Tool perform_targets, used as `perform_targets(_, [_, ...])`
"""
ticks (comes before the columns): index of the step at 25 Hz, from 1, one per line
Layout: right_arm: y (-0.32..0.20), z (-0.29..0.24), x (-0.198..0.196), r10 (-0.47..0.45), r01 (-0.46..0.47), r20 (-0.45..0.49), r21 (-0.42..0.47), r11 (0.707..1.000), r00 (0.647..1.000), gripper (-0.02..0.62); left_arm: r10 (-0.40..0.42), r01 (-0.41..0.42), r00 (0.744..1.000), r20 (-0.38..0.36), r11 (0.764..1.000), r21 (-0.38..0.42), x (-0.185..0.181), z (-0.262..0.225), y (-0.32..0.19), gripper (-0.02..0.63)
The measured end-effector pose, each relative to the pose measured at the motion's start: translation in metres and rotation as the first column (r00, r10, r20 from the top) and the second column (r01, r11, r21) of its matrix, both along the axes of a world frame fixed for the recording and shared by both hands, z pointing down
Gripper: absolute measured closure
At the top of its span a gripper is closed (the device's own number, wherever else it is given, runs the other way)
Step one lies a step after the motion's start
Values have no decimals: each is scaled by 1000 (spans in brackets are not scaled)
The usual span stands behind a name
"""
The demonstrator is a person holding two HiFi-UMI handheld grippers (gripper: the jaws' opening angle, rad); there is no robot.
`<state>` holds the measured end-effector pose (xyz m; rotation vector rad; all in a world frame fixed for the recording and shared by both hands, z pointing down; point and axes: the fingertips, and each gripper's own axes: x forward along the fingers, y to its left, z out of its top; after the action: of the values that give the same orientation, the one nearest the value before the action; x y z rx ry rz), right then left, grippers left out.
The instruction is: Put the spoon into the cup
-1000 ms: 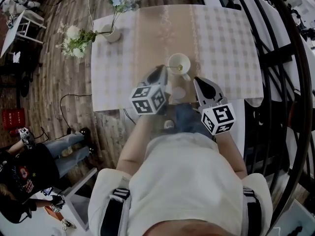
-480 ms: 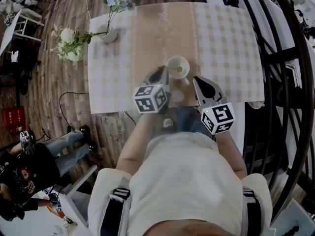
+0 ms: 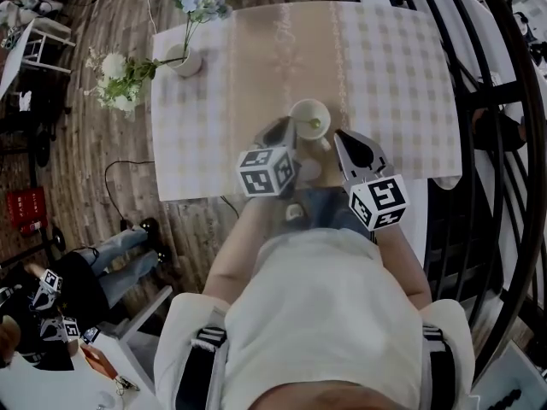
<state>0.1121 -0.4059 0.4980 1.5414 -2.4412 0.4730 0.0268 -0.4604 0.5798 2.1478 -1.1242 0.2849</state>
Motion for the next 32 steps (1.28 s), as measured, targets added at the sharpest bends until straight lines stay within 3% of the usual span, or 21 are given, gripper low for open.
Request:
perform_targets(14, [2,1,-5,-8,8,-7,-7,1000,1000,595,33,-33,998,54,999,6,3,8,2,598])
perform_targets(15, [3,0,-6,-9,9,-8,-4,1000,1000,595,31,-31,998,54,999,5,2,8,3,594])
perform_targets(17, [6,-3,-9,-9,9,-10,-1,1000,1000,595,33,-33,998,44,999,2,0,7,5,501])
perform_targets(18, [8,-4,-10,-8,8,-11,-1,1000,1000,595,34,-34,999,39,999,3,-1,6,6,492])
perform_targets(32, [65,-22,-34,30,-29,-20,42,999,999,595,46,-45,999,-13,996,81,-35,-39,62,476])
